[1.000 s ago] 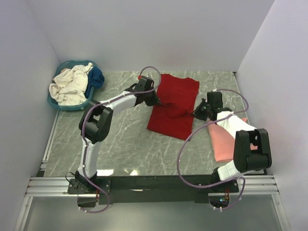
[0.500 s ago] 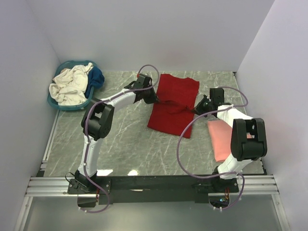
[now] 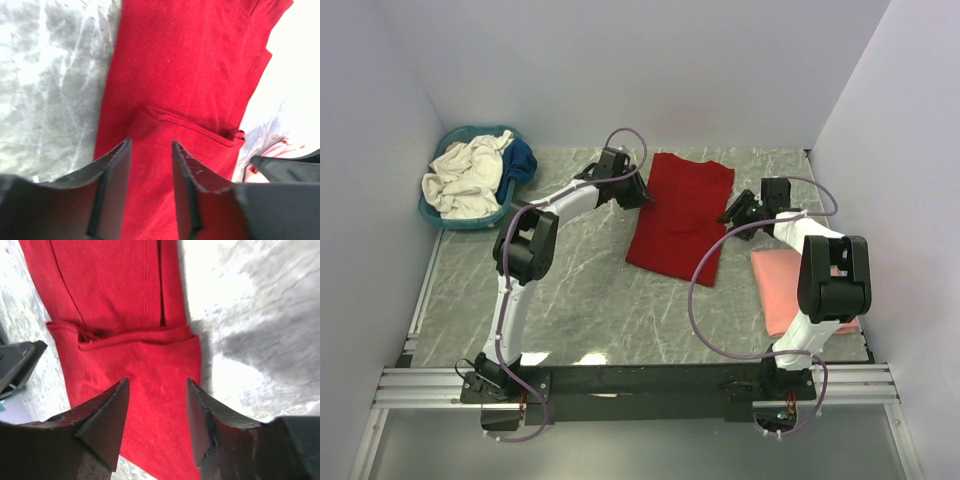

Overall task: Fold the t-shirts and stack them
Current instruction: Fold the tshirt

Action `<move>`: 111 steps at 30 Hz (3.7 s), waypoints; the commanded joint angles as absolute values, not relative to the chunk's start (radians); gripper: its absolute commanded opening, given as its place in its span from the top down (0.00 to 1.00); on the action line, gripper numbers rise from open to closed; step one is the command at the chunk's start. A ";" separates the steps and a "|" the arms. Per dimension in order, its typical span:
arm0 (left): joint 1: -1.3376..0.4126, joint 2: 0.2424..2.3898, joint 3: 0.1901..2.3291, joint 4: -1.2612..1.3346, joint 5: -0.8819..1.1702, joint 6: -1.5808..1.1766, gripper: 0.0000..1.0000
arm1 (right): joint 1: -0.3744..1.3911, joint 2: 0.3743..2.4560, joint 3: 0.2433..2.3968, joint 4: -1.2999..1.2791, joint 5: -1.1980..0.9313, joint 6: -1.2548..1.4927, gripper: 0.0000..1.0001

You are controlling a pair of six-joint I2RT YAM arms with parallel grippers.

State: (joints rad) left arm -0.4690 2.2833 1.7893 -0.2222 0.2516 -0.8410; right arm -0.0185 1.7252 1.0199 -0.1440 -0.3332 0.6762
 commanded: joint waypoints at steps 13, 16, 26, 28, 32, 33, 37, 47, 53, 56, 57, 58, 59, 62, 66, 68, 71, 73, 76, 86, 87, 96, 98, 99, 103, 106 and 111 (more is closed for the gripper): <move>-0.492 2.065 1.589 -0.104 0.295 -0.822 0.81 | 0.173 1.578 0.997 -0.147 -0.215 0.673 0.45; -0.520 2.105 1.612 -0.120 0.310 -0.821 0.86 | 0.202 1.631 1.032 -0.153 -0.196 0.675 0.46; -0.546 2.042 1.339 -0.075 0.183 -0.888 0.99 | 0.239 1.851 1.241 -0.305 -0.037 0.612 0.47; -0.546 2.014 1.254 -0.046 0.183 -0.908 0.99 | 0.265 1.885 1.316 -0.362 -0.002 0.585 0.47; -0.552 1.971 1.155 -0.023 0.157 -0.917 0.99 | 0.319 1.972 1.410 -0.438 0.075 0.552 0.46; -0.552 1.959 1.137 -0.023 0.146 -0.917 0.99 | 0.328 1.982 1.420 -0.448 0.092 0.542 0.46; -0.554 1.866 1.022 -0.018 0.104 -0.933 0.99 | 0.386 2.013 1.451 -0.482 0.132 0.523 0.46; -0.587 1.596 0.715 0.051 0.031 -1.040 0.99 | 0.515 1.979 1.387 -0.472 0.133 0.503 0.46; -0.641 1.441 0.594 0.041 0.003 -1.094 0.99 | 0.629 1.962 1.345 -0.431 0.114 0.500 0.45; -0.663 1.379 0.571 0.020 0.003 -1.108 0.99 | 0.663 1.977 1.367 -0.449 0.123 0.495 0.45; -0.669 1.364 0.569 0.002 0.002 -1.109 0.99 | 0.667 1.977 1.371 -0.451 0.126 0.492 0.45; -0.670 1.332 0.568 -0.006 -0.027 -1.109 0.99 | 0.667 1.976 1.373 -0.451 0.123 0.492 0.45; -0.670 1.313 0.571 -0.033 -0.040 -1.111 0.99 | 0.669 1.967 1.371 -0.449 0.120 0.491 0.45; -0.669 1.263 0.621 -0.103 -0.095 -1.075 0.98 | 0.666 1.936 1.376 -0.445 0.121 0.488 0.44; -0.644 1.308 0.756 -0.164 -0.136 -0.996 0.96 | 0.654 1.887 1.400 -0.439 0.107 0.492 0.44; -0.618 1.371 0.833 -0.192 -0.149 -0.947 0.95 | 0.638 1.844 1.394 -0.424 0.100 0.506 0.44; -0.575 1.456 0.900 -0.173 -0.107 -0.893 0.95 | 0.618 1.778 1.356 -0.391 0.088 0.526 0.44; -0.560 1.518 0.958 -0.178 -0.104 -0.855 0.93 | 0.598 1.749 1.319 -0.374 0.086 0.534 0.44; -0.555 1.581 1.029 -0.221 -0.158 -0.807 0.82 | 0.575 1.697 1.273 -0.359 0.074 0.538 0.44; -0.545 1.756 1.169 -0.308 -0.264 -0.698 0.63 | 0.512 1.667 1.169 -0.313 0.051 0.538 0.44; -0.545 1.762 1.175 -0.308 -0.271 -0.693 0.62 | 0.505 1.667 1.157 -0.311 0.048 0.537 0.44; -0.541 1.850 1.242 -0.314 -0.281 -0.669 0.61 | 0.450 1.686 1.134 -0.291 0.020 0.522 0.44; -0.541 1.856 1.249 -0.316 -0.287 -0.669 0.62 | 0.443 1.693 1.132 -0.287 0.011 0.519 0.44; -0.541 1.856 1.249 -0.314 -0.291 -0.667 0.63 | 0.439 1.700 1.132 -0.284 0.009 0.518 0.44; -0.540 1.861 1.255 -0.321 -0.301 -0.661 0.68 | 0.434 1.729 1.132 -0.278 0.003 0.518 0.44; -0.537 1.870 1.256 -0.324 -0.301 -0.661 0.75 | 0.431 1.752 1.135 -0.273 0.003 0.520 0.44; -0.535 1.862 1.249 -0.325 -0.304 -0.660 0.89 | 0.426 1.773 1.132 -0.262 0.003 0.520 0.44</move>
State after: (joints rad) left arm -0.5411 1.8637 1.2125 -0.3241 -0.2790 -0.6731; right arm 0.4377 1.7664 1.1389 -0.2989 0.0021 0.5297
